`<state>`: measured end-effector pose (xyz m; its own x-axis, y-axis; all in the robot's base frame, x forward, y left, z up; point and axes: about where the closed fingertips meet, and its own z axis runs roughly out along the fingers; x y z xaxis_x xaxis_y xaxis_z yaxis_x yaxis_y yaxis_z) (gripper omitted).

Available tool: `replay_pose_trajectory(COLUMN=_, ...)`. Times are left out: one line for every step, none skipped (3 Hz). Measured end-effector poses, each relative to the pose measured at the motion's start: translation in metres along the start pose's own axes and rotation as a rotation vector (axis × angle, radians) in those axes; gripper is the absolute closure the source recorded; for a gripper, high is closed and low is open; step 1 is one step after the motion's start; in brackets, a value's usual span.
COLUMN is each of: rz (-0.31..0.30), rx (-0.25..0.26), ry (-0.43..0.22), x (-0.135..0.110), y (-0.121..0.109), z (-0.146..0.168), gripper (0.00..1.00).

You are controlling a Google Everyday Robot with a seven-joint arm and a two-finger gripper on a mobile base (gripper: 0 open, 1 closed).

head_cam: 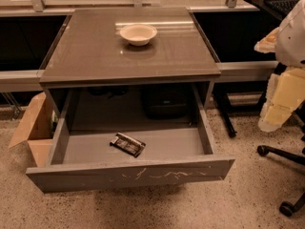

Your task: Pick rxbar chocolate from top drawer and place on counter

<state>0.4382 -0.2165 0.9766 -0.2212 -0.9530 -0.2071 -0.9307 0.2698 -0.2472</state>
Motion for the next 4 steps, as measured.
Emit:
replay_pose_trajectory(rz=-0.001, rx=0.002, ry=-0.003, x=-0.001, y=-0.001, z=0.000, gripper=0.00)
replay_pose_trajectory(rz=-0.021, rx=-0.015, ry=-0.037, x=-0.015, y=-0.006, z=0.021, gripper=0.00)
replay_pose_trajectory(rz=-0.054, rx=-0.070, ry=-0.131, x=-0.042, y=-0.011, z=0.062, gripper=0.00)
replay_pose_trajectory(rz=-0.028, rx=-0.154, ry=-0.308, x=-0.081, y=-0.007, z=0.118, gripper=0.00)
